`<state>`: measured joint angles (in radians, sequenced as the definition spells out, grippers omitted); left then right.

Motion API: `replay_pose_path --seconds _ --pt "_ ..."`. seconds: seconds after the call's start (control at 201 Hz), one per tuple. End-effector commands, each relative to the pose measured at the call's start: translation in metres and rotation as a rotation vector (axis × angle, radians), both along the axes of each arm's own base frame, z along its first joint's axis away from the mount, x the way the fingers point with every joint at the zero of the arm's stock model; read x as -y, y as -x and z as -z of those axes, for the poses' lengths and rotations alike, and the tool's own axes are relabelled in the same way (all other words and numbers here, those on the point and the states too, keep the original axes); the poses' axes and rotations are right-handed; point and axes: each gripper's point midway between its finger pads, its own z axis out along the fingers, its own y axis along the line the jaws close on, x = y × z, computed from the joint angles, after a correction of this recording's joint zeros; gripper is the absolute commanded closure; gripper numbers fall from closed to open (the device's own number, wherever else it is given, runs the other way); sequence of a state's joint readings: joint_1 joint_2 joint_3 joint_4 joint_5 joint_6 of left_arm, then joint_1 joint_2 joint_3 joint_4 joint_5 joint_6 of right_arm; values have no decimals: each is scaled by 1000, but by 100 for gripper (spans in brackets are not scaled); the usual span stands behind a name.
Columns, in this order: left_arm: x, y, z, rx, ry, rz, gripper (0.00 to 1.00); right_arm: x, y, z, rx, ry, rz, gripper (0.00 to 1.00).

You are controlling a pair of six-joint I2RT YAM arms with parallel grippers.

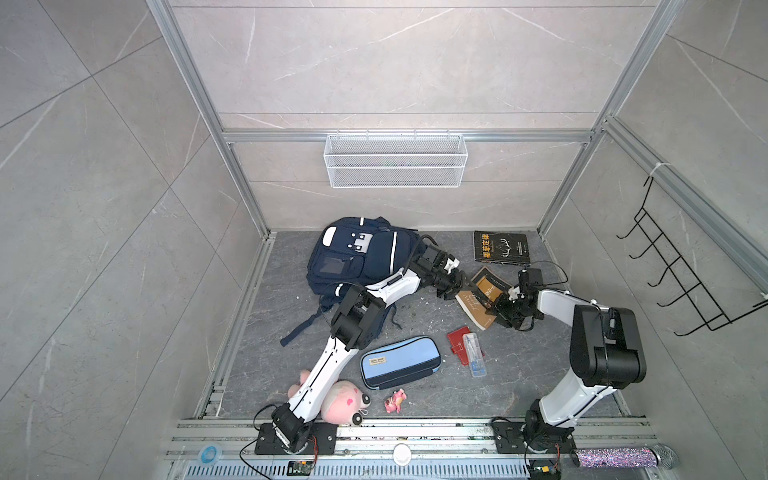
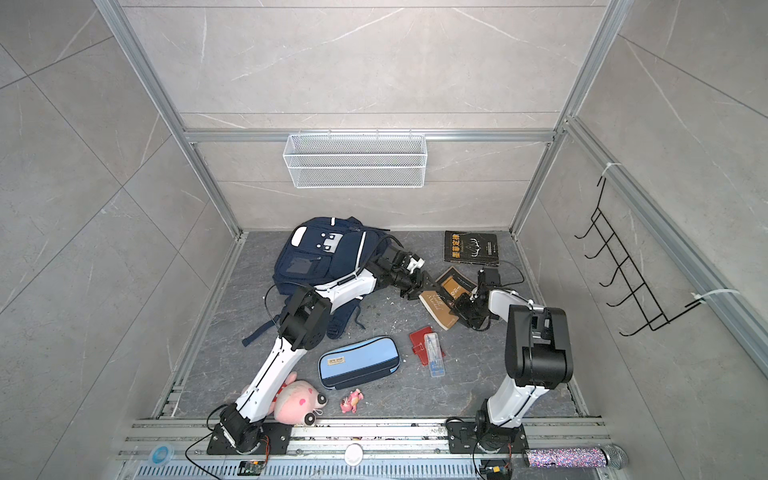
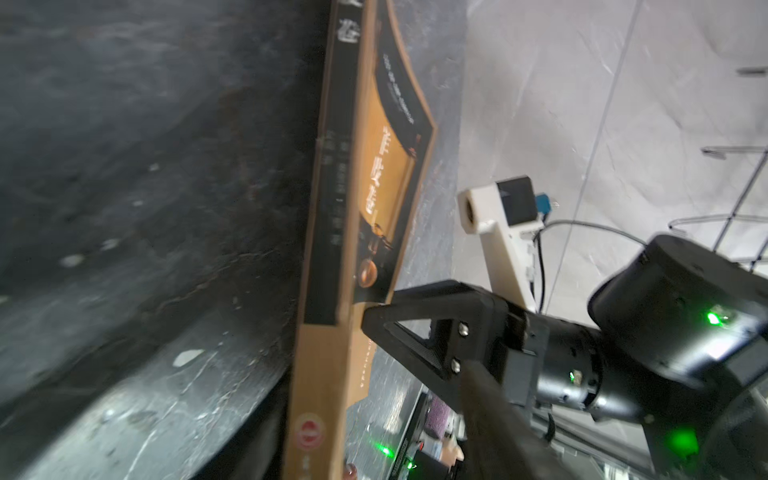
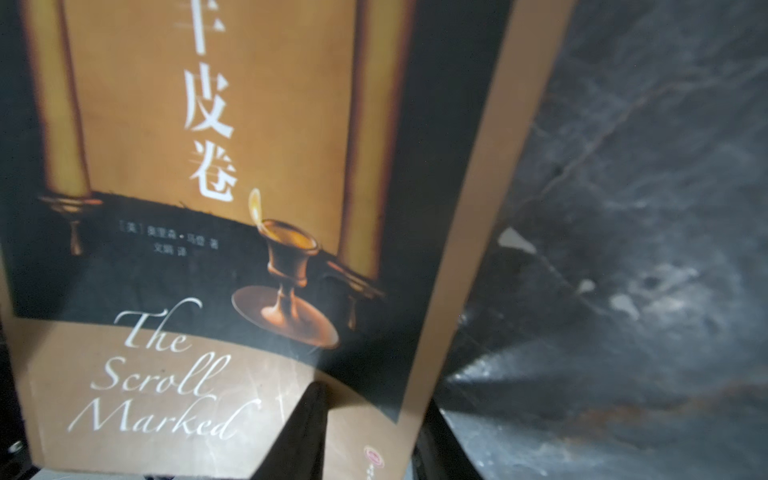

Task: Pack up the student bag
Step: 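Lift the brown book upright with both grippers gripping its edges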

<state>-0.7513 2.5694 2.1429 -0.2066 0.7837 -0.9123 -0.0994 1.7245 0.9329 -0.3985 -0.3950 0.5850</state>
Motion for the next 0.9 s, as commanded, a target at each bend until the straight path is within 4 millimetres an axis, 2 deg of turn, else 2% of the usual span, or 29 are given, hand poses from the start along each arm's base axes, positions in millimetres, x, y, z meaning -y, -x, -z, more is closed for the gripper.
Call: replay_pose_path --seconds 0.0,0.06,0.149,0.214,0.314,0.393,0.413,0.423,0.458,0.548,0.627,0.682,0.752,0.837,0.896 --pt "6 8 -42 74 54 36 55 -7 31 26 -124 -2 -12 63" --pt "8 7 -42 78 61 36 68 -8 27 21 -107 -2 -32 62" --pt "4 4 -50 95 70 37 100 -7 23 8 -75 10 -63 59" --pt "-2 0 -62 111 90 34 100 -9 20 -7 -31 6 -81 53" --pt "-14 -9 -92 155 157 25 100 -8 16 -50 86 39 -106 41" --pt "-29 -14 -123 215 200 32 100 -5 10 -101 217 83 -134 30" --pt "-33 -14 -124 222 204 43 100 -5 10 -109 238 92 -140 29" --pt "-36 -14 -140 246 222 46 100 -5 9 -116 258 98 -146 28" --pt "-47 -11 -156 275 236 64 100 -3 7 -138 310 124 -163 27" --pt "-76 -5 -180 329 240 103 100 -1 5 -193 461 205 -224 25" --pt "-104 8 -198 351 264 137 100 -10 1 -238 649 241 -307 21" --pt "-123 21 -211 363 285 158 100 -17 -3 -258 750 241 -353 19" --pt "-144 37 -224 376 307 176 100 -29 -9 -272 803 201 -431 18" --pt "-172 52 -243 369 344 191 100 -52 -15 -285 818 77 -571 21" --pt "-190 61 -257 378 371 192 100 -73 -18 -306 880 -61 -649 22"
